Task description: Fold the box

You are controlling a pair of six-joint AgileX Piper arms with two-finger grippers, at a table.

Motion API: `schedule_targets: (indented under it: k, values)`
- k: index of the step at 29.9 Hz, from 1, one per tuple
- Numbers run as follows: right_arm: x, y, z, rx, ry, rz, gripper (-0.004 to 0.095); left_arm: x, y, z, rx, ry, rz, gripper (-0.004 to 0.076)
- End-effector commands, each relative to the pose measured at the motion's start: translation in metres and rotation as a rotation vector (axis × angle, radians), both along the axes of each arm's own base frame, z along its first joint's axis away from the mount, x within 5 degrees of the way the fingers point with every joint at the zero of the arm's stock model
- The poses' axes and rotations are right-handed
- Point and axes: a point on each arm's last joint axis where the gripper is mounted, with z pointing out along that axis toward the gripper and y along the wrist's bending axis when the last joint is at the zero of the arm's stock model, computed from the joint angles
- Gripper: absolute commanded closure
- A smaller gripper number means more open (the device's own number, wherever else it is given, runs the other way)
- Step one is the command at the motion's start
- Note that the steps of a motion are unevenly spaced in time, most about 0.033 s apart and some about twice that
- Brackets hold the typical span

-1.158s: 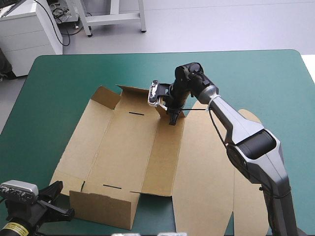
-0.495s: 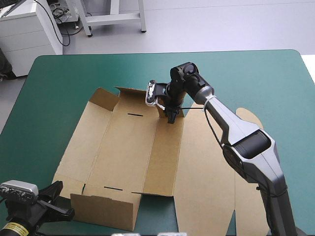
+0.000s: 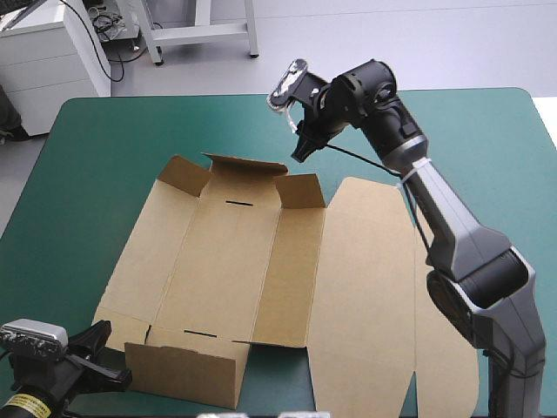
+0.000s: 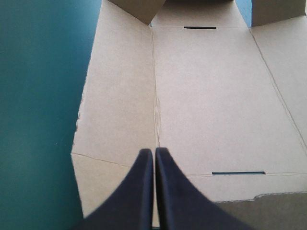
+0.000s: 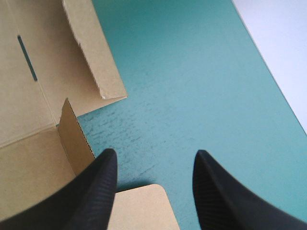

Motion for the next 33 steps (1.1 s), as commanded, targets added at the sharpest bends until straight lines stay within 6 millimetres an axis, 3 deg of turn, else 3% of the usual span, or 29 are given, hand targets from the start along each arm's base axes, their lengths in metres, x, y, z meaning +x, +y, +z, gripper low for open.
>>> schedule_targets:
  k: [1,4,10,16,24,33]
  values:
    - [-0.04,-0.034,0.065,0.134,-0.114,-0.127,0.0654,0.003,-0.001,0.014,-0.02,-0.081,-0.002,0.0731]
    - [-0.058,-0.048,0.08,0.175,-0.126,-0.193,0.0904,0.003,-0.001,0.014,-0.017,-0.082,-0.004,0.0731]
    - [-0.108,-0.084,0.097,0.208,-0.133,-0.29,0.0922,0.003,-0.001,0.014,-0.011,-0.083,-0.006,0.0731]
    - [-0.166,-0.119,0.086,0.231,-0.088,-0.344,0.0922,0.003,-0.001,0.014,-0.007,-0.085,-0.008,0.0731]
    - [-0.231,-0.156,0.035,0.379,-0.124,-0.379,0.0922,0.003,-0.001,0.014,-0.007,-0.085,-0.008,0.0731]
    - [-0.278,-0.18,-0.069,0.472,-0.117,-0.39,0.0921,0.003,-0.001,0.014,-0.009,-0.084,-0.009,0.0731]
